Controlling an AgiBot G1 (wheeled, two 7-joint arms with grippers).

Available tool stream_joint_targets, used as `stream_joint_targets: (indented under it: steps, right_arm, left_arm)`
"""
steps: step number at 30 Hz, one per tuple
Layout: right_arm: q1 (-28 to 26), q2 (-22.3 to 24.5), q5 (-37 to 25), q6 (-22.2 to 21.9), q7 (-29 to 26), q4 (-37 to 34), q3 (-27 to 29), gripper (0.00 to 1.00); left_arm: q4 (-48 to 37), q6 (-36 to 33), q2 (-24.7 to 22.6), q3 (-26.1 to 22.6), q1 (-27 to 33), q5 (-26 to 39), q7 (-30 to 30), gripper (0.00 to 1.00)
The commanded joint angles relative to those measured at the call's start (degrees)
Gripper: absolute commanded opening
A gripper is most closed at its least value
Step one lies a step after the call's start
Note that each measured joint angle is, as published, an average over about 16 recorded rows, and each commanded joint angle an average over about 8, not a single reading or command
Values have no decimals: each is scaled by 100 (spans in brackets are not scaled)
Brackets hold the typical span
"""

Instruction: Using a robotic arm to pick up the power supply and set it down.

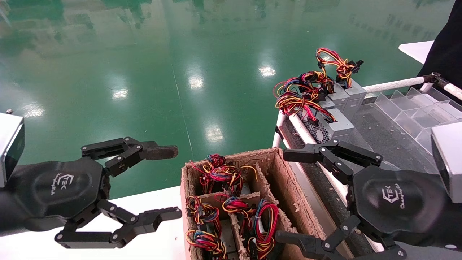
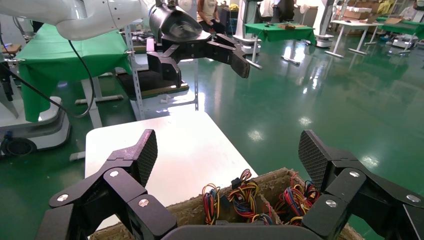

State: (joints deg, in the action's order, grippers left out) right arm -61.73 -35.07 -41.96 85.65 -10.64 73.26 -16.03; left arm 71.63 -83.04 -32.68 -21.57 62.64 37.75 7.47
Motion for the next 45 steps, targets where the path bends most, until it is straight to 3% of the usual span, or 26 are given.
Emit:
stream_joint_targets:
  steps: [1, 30, 38, 45]
  right_arm:
    - [0, 0, 0, 0, 0, 0, 0, 100]
    - [2, 1, 1, 1, -1, 4, 0, 100]
    - [25, 31, -79, -56, 17, -32, -8, 100]
    - [43, 122, -468, -289, 103, -21, -62, 100]
  left_arm:
    - [0, 0, 0, 0, 0, 0, 0, 0]
    - [0, 0, 0, 0, 0, 0, 0, 0]
    - [0, 0, 0, 0, 0, 0, 0, 98]
    - [0, 0, 0, 0, 0, 0, 0, 100]
